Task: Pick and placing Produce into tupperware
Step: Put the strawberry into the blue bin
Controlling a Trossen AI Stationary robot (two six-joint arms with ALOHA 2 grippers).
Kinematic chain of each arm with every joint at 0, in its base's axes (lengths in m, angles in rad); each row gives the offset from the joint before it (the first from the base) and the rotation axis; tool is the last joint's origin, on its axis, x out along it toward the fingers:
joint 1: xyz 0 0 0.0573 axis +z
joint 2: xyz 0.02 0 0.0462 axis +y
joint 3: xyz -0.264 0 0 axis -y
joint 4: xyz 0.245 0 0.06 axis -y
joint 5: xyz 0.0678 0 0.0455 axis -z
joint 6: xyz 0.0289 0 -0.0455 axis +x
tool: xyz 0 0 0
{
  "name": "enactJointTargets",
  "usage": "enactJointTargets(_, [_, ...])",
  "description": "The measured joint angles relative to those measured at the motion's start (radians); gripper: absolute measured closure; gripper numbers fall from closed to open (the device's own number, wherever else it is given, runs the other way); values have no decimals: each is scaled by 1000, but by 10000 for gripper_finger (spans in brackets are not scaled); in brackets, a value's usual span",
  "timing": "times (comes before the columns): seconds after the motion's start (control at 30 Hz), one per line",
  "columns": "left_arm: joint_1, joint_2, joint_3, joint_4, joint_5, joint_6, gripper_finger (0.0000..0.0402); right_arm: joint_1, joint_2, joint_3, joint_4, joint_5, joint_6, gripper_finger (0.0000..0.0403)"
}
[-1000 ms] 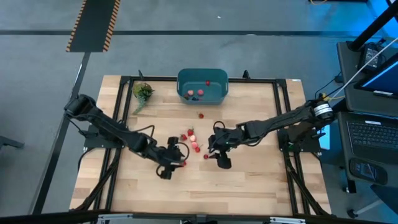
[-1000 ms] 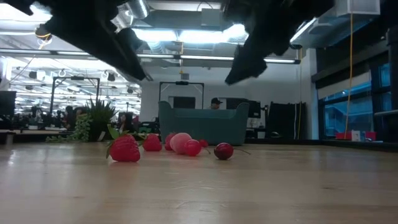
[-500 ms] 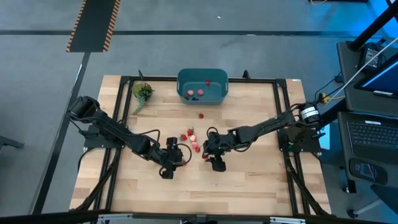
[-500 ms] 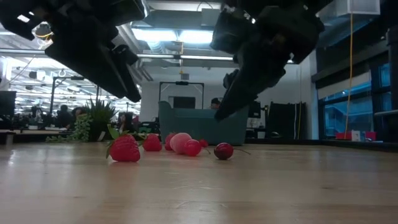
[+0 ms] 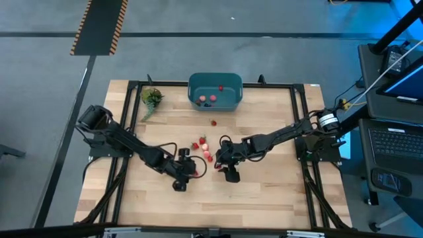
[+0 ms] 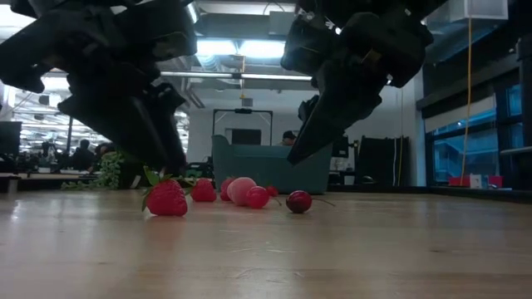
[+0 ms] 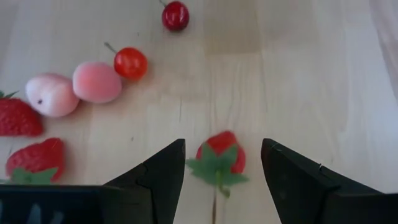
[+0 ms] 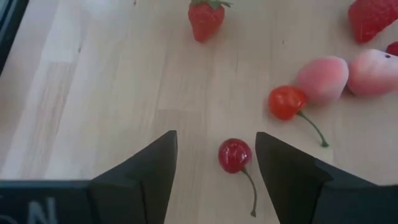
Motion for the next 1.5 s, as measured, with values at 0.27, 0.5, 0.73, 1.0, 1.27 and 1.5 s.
enactJointTargets(0.27, [1, 40, 0, 25, -3, 13, 198, 0, 0, 0, -1, 0, 0, 184])
enactJointTargets(0.5, [2, 118, 0, 53, -24, 14, 198, 0, -1, 0, -5, 0, 1, 184])
enactJointTargets(0.73, [1, 126, 1, 57, -27, 14, 198, 0, -1, 0, -4, 0, 3, 184])
enactJointTargets(1.0, [1, 124, 0, 57, -26, 10, 212, 0, -1, 0, -5, 0, 1, 184])
enactJointTargets(1.27, [2, 123, 0, 59, -31, 9, 269, 0, -1, 0, -5, 0, 1, 184])
enactJointTargets(1.5, [2, 111, -1, 50, -43, 16, 269, 0, -1, 0, -8, 0, 5, 184])
